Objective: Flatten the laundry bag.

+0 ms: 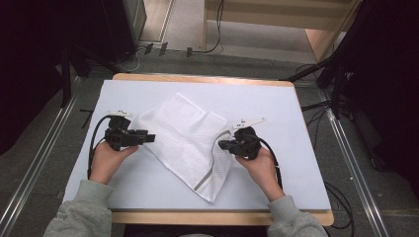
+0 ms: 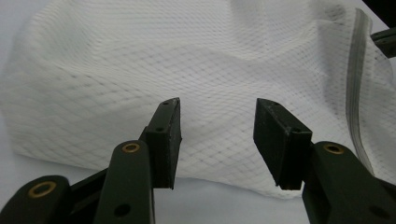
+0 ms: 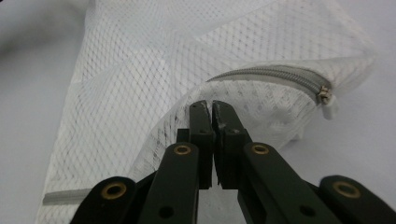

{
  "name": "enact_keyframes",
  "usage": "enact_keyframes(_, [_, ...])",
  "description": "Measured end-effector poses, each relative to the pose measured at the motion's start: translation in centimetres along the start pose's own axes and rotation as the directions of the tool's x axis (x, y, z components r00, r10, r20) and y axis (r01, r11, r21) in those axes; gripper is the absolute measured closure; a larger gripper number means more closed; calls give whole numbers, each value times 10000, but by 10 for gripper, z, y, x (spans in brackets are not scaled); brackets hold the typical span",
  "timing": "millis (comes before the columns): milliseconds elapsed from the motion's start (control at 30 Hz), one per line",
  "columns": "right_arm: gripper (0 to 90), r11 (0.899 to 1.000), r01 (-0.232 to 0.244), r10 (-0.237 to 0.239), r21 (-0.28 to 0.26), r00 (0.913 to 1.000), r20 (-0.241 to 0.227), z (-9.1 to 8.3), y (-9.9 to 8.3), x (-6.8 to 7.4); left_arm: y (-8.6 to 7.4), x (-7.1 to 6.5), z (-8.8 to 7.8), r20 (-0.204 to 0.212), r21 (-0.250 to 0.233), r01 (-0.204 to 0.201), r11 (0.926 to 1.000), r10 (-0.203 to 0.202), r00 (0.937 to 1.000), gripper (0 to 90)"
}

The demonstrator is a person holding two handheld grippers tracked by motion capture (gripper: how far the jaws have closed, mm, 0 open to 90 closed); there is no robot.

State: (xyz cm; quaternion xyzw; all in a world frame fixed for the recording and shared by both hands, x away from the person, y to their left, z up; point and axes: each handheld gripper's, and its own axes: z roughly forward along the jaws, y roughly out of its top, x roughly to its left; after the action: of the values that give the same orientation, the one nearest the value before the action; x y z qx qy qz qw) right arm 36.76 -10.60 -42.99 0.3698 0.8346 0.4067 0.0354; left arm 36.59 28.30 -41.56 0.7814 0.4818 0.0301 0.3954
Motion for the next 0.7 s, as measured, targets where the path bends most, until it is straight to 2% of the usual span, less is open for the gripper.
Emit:
enact_keyframes(100, [885, 9994, 83, -81, 331, 10000, -52, 16, 3, 1, -6, -6, 10, 167, 96, 49, 9999, -50, 9998, 528])
enact_keyframes(133, [885, 9994, 83, -81, 331, 10000, -52, 16, 3, 1, -8, -7, 13, 144, 237, -13, 9997, 10, 9999, 528])
enact_keyframes(233, [886, 9977, 25, -23, 675, 10000, -25, 32, 4, -1, -13, -9, 23, 51, 549, -125, 9984, 122, 9999, 517])
enact_keyframes(400, [885, 9955, 55, -55, 947, 10000, -5, 45, 2, -3, -19, -8, 35, -25, 797, -278, 9964, 281, 9996, 490])
enact_keyframes(467, [883, 9946, 75, -78, 1033, 10000, 28, 49, 2, -5, -19, -8, 40, 1, 776, -351, 9964, 352, 9994, 472])
enact_keyframes(500, [880, 9937, -58, 52, 1119, 10000, 59, 50, 1, -4, -19, -9, 42, 66, 715, -392, 9967, 388, 9992, 459])
enact_keyframes(700, [856, 9941, -52, 44, 1079, 10000, 73, 51, -2, -6, -19, -21, 54, 366, 615, -1139, 9916, 1118, 9931, 396])
